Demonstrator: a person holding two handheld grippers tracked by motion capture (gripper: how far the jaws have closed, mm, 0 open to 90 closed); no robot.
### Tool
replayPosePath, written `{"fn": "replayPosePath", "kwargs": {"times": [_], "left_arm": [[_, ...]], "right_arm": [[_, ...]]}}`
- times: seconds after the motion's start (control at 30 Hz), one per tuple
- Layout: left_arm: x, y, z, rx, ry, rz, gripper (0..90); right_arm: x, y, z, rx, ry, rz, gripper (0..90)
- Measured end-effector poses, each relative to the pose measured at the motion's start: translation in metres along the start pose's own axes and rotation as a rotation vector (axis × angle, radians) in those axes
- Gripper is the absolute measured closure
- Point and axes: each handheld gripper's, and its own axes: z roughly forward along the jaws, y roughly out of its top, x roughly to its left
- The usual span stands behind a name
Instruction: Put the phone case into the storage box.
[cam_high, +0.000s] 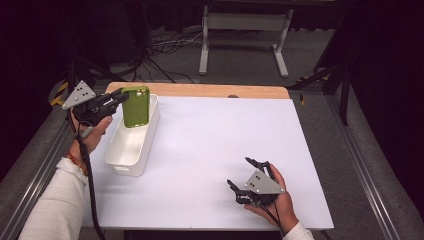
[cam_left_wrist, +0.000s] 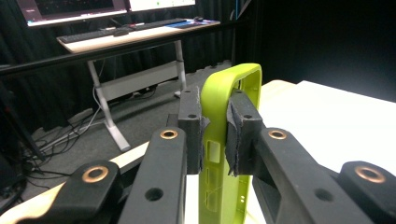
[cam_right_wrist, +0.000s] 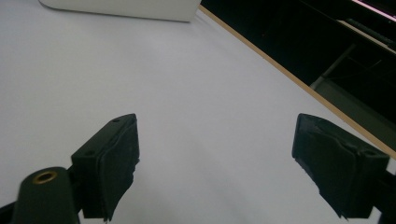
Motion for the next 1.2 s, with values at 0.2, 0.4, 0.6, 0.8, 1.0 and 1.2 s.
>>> {"fn": "replayPosePath", "kwargs": {"times": [0.2,0.4,0.6,0.8,1.0,1.2], "left_arm": [[0.008,-0.005,0.012,0.029,0.015,0.006,78.6],[0.018,-0.016,0.026,0.038,0.021,-0.004,78.6],[0.028,-0.028,0.038,0.051,0.015,-0.021,78.6],[0.035,-0.033,0.049,0.049,0.005,-0.020,78.6],[0.039,-0.039,0.064,0.058,0.000,-0.010,78.6],[0.045,-0.048,0.070,0.088,-0.001,-0.013,78.6]], "right_arm": [[-0.001,-0.001,0.002,0.006,0.001,0.008,15.8],[-0.003,-0.002,0.003,0.011,-0.002,0.017,15.8],[-0.004,-0.004,0.004,0.024,-0.009,0.026,15.9],[-0.004,-0.007,0.003,0.038,-0.022,0.034,16.0],[-0.002,-0.009,0.003,0.060,-0.029,0.030,16.2],[-0.002,-0.011,0.002,0.068,-0.038,0.030,16.4]]}}
